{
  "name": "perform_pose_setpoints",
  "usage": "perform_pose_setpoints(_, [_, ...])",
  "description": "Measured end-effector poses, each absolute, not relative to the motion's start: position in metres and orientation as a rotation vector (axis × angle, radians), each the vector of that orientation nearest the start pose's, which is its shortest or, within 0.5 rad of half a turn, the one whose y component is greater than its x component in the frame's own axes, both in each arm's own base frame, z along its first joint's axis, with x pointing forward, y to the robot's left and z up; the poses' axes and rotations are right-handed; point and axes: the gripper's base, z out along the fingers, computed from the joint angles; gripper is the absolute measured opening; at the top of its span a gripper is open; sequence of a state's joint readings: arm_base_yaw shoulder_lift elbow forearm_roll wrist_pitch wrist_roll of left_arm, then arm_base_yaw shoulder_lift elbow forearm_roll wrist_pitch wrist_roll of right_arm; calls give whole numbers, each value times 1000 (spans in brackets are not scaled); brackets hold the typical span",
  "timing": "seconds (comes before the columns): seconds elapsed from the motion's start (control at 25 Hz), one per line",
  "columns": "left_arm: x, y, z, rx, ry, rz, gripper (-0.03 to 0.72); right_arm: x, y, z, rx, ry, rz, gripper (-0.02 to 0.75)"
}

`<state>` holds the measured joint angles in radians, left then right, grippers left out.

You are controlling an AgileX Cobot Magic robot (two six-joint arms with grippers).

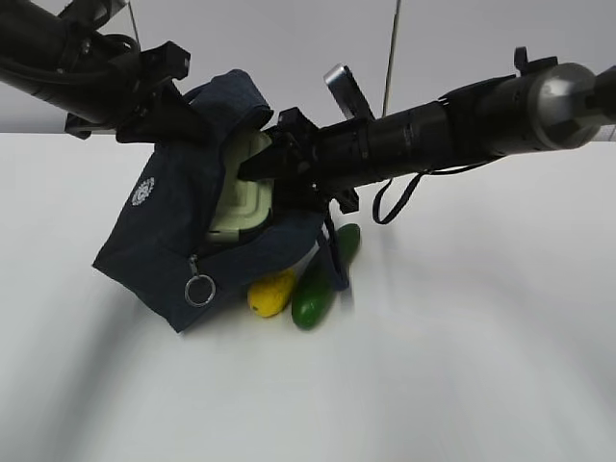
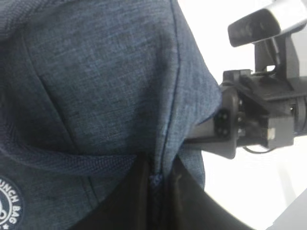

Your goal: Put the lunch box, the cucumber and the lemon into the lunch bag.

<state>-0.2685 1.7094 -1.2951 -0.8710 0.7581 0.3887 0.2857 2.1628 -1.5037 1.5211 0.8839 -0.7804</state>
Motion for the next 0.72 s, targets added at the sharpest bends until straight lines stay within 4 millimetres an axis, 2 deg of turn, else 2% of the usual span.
perform_pose_setpoints(0.24, [348,-145,273,180,2493,-933,19,416,212,180,-87,2373,1434,372])
perform_pose_setpoints(0.72, [350,-147,270,158,2492,-955,19,422,215,172,-74,2380,1373,372])
